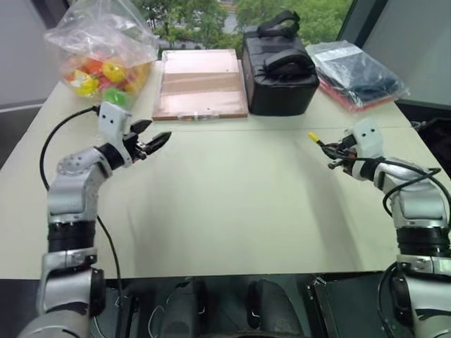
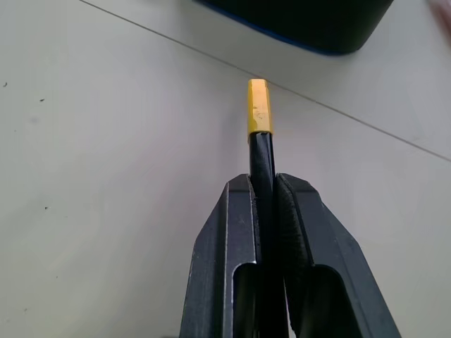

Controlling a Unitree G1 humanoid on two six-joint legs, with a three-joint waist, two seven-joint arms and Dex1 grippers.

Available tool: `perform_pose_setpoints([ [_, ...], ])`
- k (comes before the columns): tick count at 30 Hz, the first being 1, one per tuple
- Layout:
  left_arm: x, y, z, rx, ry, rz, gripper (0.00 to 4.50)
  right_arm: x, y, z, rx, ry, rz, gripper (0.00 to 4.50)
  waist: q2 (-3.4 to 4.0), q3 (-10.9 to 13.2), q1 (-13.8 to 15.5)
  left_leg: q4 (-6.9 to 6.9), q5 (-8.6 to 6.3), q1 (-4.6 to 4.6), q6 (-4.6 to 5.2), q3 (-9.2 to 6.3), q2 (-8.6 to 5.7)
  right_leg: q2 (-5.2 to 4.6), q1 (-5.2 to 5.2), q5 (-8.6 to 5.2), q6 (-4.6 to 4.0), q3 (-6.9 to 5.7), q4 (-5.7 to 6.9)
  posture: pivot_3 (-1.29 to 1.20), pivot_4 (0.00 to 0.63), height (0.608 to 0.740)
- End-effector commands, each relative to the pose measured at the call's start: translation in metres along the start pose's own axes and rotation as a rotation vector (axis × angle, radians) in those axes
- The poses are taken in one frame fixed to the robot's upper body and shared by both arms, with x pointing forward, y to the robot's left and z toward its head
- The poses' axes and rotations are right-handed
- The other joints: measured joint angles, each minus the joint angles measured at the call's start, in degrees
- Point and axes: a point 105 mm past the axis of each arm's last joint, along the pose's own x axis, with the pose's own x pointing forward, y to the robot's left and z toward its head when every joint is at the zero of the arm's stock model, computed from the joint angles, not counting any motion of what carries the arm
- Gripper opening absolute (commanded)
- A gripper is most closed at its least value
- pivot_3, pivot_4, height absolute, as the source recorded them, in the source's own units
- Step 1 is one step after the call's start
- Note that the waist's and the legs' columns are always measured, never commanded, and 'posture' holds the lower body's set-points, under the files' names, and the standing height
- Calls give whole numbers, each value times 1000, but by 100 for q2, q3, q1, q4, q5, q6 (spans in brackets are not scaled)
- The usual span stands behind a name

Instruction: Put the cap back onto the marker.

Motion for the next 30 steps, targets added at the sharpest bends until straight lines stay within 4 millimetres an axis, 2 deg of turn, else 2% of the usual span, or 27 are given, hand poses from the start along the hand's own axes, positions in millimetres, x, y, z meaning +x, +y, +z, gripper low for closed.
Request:
perform_pose_setpoints([
  [1, -8, 6, 11, 5, -46, 107, 3448, -2, 0, -1, 23, -22, -9, 0, 0, 0, -3, 0, 0, 0, -1, 1, 0, 0, -1, 0, 0, 0, 0, 0, 150, 740],
  [6, -10, 17, -2, -22, -10, 253, 3448, 3, 5, -7, 84, -19, 0, 0, 0, 0, 8, 0, 0, -1, 0, 3, -2, -1, -1, 0, 0, 0, -1, 0, 150, 740],
  [9, -9, 17, -4, -40, -20, 279, 3525, 5, 6, -10, 64, -11, -4, 1376, 0, 0, 11, 0, 0, -1, 0, 3, -3, 0, -1, 0, 0, 0, -1, 0, 150, 740],
  [14, -12, 22, -5, -38, -21, 299, 3525, 2, -5, -4, 47, -27, -39, 4076, 0, 0, 3, 0, -1, -1, 0, 4, -3, 0, -1, 0, 0, 0, -2, 0, 150, 740],
  [15, -14, 25, -4, -41, -25, 310, 3525, 0, -10, 0, 43, -36, -51, 4439, 0, 0, 0, 0, -1, -1, 0, 4, -3, 0, -1, 0, 0, 0, -2, 0, 150, 740],
  [19, -24, 39, 2, -35, -45, 357, 3525, -10, -30, 15, 65, -82, -108, 4439, 0, 0, 3, -1, -1, -1, 1, 4, -2, 0, -2, 0, 0, 0, -2, 0, 150, 740],
  [22, -44, 50, 1, -17, -40, 401, 3525, -30, -65, 20, 109, -119, -209, 4439, 0, 0, 5, -1, -1, -1, 1, 4, -2, -1, -2, 0, 0, 0, -4, 0, 150, 740],
  [25, -62, 52, -8, 15, -10, 423, 3525, -44, -83, 13, 97, -137, -267, 4439, 0, 0, 7, -5, -3, -2, 2, 5, -3, -3, -2, 0, -1, 0, -9, 0, 150, 740],
  [30, -82, 51, -19, 8, 10, 483, 3525, -57, -94, -4, 79, -162, -337, 4439, -1, -1, 8, -6, -4, -1, 4, 6, 0, -3, 0, 0, -1, 0, -11, 0, 150, 740],
])
